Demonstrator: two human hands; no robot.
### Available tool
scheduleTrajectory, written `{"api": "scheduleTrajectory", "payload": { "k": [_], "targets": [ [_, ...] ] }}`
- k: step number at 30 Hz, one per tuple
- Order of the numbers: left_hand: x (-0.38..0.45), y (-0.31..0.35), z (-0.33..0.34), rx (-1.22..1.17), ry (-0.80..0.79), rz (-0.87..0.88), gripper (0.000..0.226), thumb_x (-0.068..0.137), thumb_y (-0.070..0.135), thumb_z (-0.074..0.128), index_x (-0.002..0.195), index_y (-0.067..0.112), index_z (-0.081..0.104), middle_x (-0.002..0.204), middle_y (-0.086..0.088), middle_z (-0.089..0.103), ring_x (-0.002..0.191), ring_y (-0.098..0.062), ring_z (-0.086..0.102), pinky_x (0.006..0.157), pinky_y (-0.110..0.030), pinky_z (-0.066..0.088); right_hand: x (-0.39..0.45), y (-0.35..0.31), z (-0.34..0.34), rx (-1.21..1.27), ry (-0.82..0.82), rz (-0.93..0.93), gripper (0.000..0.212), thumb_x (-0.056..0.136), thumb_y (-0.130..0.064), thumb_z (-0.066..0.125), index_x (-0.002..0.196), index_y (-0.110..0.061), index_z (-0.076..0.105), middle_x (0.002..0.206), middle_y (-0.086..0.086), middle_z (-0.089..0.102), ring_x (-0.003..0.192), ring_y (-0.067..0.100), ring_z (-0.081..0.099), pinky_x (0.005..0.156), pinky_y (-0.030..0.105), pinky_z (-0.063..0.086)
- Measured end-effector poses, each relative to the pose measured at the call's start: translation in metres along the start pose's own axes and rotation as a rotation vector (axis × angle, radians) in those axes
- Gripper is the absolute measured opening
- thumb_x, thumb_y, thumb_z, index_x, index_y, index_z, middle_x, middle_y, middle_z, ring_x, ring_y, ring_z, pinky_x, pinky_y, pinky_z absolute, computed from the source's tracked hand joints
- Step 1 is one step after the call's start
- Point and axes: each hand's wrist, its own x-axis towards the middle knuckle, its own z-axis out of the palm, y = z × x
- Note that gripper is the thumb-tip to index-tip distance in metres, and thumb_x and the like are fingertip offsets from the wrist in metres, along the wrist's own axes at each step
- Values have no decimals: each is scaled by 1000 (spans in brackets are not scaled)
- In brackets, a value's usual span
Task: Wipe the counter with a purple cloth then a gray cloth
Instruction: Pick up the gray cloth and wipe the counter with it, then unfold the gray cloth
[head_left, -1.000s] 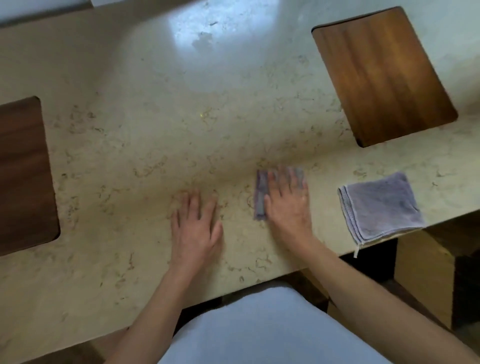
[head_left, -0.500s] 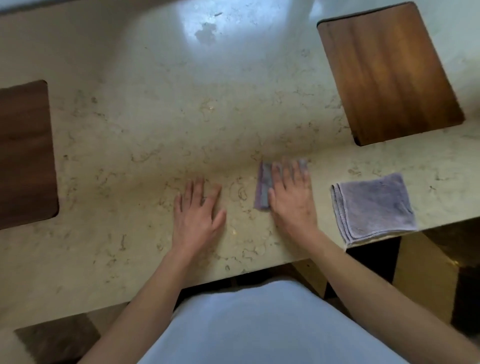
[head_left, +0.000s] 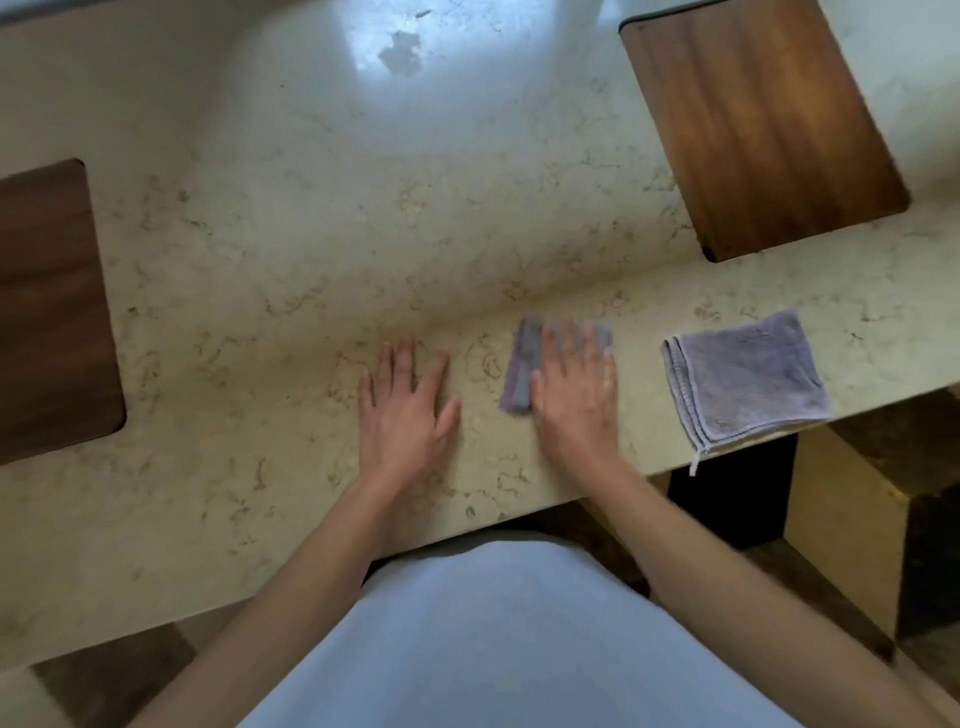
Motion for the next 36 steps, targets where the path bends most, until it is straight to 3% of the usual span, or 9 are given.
{"api": "scheduleTrajectory", "payload": {
  "k": [4,11,13,16,20,24,29,33,36],
  "targets": [
    [1,0,-1,19,14,17,65,94,55,31,155,34,21,167,-8,2,153,-30,-1,120,-52,4,-88,-31,22,-29,-113,-232,63,105,-39,24,161,-15,8,169,11,6,156,33,3,124,55,16],
    [-7,16,-9,-59,64,-51,56,91,36,49,146,27,39,162,-14,21,150,-33,12,117,-52,14,-76,-18,-4,103,-193,-316,55,105,-41,23,158,-27,24,168,2,14,155,26,9,125,51,15],
    [-16,25,-11,-229,144,-74,45,88,24,53,132,18,54,149,-16,40,139,-34,30,110,-47,28,-75,-12,-18,276,-149,-244,51,107,-31,37,157,-28,29,167,-3,12,155,21,4,124,44,7],
    [-33,28,-4,-488,146,-109,32,91,19,53,121,13,62,124,-8,54,118,-24,44,94,-31,34,-80,-8,-30,544,17,46,42,102,-10,51,144,-14,51,154,5,44,146,23,35,118,31,26],
    [-43,29,4,-572,44,-187,31,90,36,60,112,15,60,104,-1,59,103,-23,51,88,-38,47,-85,-6,-32,658,53,343,33,103,-11,50,134,-10,58,119,-3,57,118,19,55,94,24,37],
    [-34,36,-1,-514,2,-208,23,86,41,65,94,20,58,93,2,60,93,-21,53,80,-41,50,-67,-10,-35,671,17,389,32,101,-14,54,132,-11,58,118,1,59,105,11,52,90,23,38],
    [-31,44,-11,-516,-49,-181,15,77,18,60,68,18,49,80,-3,57,78,-24,55,62,-35,43,-46,-17,-45,630,-63,412,30,101,-16,55,131,-11,59,123,5,62,100,10,50,86,23,38],
    [-43,47,-37,-1011,-278,-123,22,85,13,58,71,18,42,70,-1,47,66,-16,44,53,-24,35,-41,-20,-53,765,-36,424,28,102,-20,51,127,-14,62,116,2,64,107,17,58,88,26,43],
    [-48,43,-55,-1252,-400,-52,15,81,16,55,72,17,43,70,-4,44,67,-19,40,56,-29,35,-43,-22,-59,1130,-69,406,24,103,-32,50,94,-17,66,86,2,60,84,21,55,76,35,44]
  ]
}}
